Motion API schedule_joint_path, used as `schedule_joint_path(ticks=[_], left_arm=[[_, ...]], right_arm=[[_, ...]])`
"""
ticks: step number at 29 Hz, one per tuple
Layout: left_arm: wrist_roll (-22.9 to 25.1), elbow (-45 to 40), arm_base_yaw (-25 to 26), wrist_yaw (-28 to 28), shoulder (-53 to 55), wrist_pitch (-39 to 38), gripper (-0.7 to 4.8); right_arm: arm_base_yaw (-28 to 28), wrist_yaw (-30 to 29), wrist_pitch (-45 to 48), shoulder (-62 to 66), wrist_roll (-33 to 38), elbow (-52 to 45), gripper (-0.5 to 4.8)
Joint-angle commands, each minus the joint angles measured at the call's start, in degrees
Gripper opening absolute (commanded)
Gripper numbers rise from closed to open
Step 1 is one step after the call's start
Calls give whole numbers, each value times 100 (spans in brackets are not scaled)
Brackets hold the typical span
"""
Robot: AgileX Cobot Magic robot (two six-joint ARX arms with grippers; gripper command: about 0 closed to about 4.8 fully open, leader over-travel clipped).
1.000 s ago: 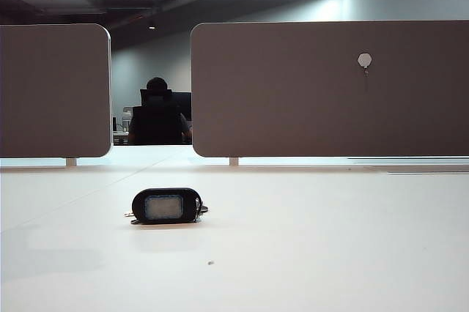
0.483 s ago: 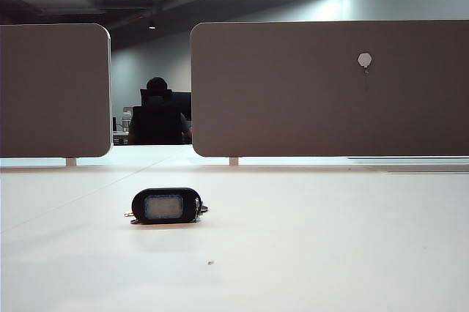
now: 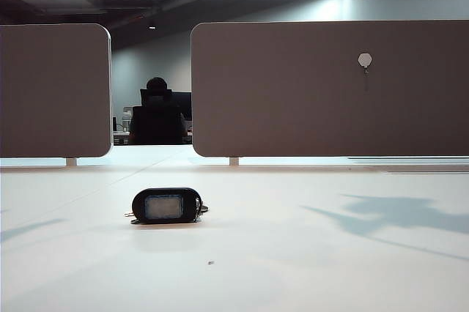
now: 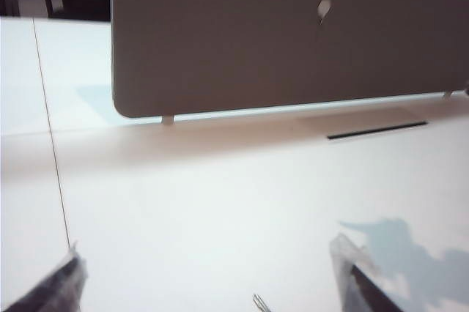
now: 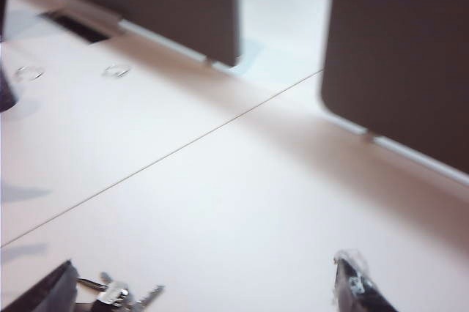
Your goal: Hang the bunch of keys on the hook.
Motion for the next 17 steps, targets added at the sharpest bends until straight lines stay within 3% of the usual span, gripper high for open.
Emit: schedule_joint_path(ticks=[1, 4, 7, 13, 17], left_arm=[[149, 448, -140, 133, 514, -315, 479], [686, 1130, -463, 120, 1241, -1261, 479], [920, 1451, -619, 125, 1622, -1923, 479], [927, 1478, -621, -11, 1862, -2354, 479], [925, 1478, -621, -103, 1956, -2312, 479]], right_arm=[[382, -116, 11, 999, -35, 560, 453], [732, -376, -35, 2310, -116, 1233, 453], [981, -466, -85, 2916, -317, 1394, 453], [1434, -348, -568, 3392, -1150, 1394, 451], [1644, -61, -538, 3694, -1451, 1394, 402]])
